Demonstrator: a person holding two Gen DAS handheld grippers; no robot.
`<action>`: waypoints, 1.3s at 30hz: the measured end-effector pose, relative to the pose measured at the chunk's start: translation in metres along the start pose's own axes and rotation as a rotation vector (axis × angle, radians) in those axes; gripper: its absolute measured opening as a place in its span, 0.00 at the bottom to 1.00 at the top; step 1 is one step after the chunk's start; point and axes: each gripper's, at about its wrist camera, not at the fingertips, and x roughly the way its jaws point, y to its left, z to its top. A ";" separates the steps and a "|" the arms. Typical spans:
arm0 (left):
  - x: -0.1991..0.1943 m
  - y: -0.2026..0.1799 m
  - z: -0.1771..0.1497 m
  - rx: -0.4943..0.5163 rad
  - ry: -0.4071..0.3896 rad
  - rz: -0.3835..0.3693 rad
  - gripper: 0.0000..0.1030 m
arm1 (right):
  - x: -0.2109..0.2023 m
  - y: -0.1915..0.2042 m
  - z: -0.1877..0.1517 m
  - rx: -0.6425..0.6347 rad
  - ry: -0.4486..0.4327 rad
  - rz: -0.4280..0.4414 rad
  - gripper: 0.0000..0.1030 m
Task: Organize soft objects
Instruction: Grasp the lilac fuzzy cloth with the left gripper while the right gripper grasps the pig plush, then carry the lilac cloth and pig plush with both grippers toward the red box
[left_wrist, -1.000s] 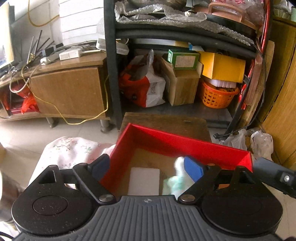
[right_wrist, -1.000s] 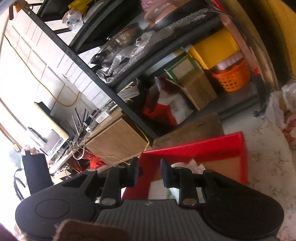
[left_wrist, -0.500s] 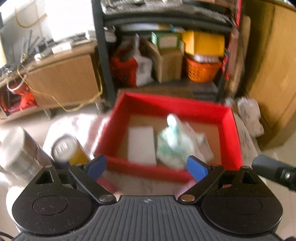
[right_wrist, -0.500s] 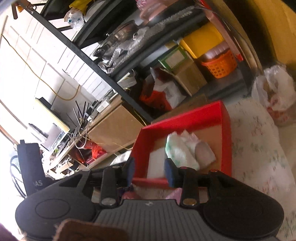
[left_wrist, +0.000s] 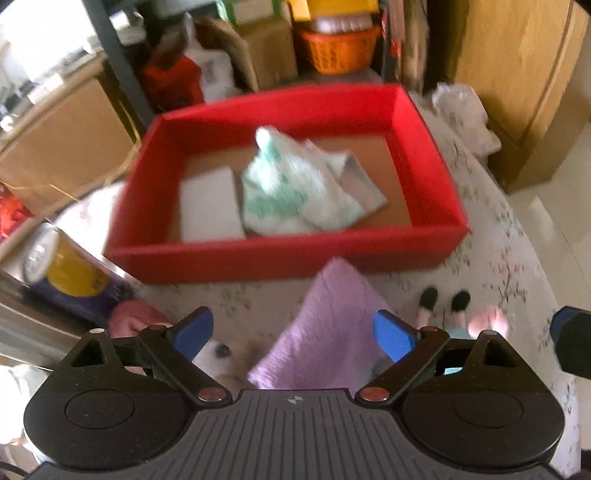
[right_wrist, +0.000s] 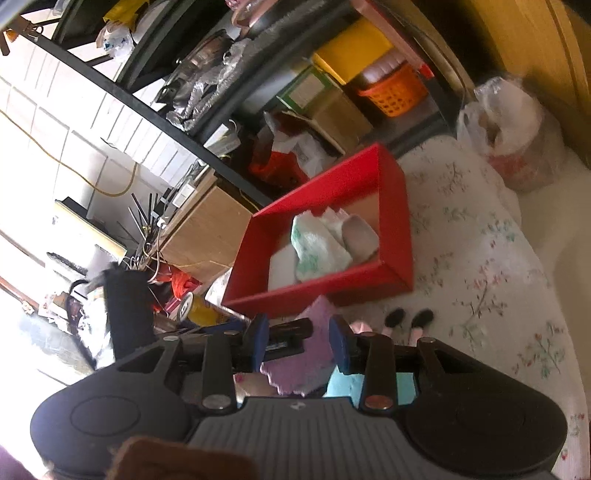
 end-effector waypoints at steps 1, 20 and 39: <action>0.004 -0.001 -0.001 -0.002 0.017 -0.011 0.88 | 0.000 0.000 -0.001 -0.002 0.002 0.000 0.08; 0.028 -0.003 -0.003 -0.067 0.108 -0.081 0.31 | 0.001 -0.008 -0.018 0.019 0.054 -0.026 0.12; -0.040 0.031 -0.026 -0.220 0.018 -0.175 0.15 | 0.026 0.001 -0.039 -0.003 0.215 -0.139 0.31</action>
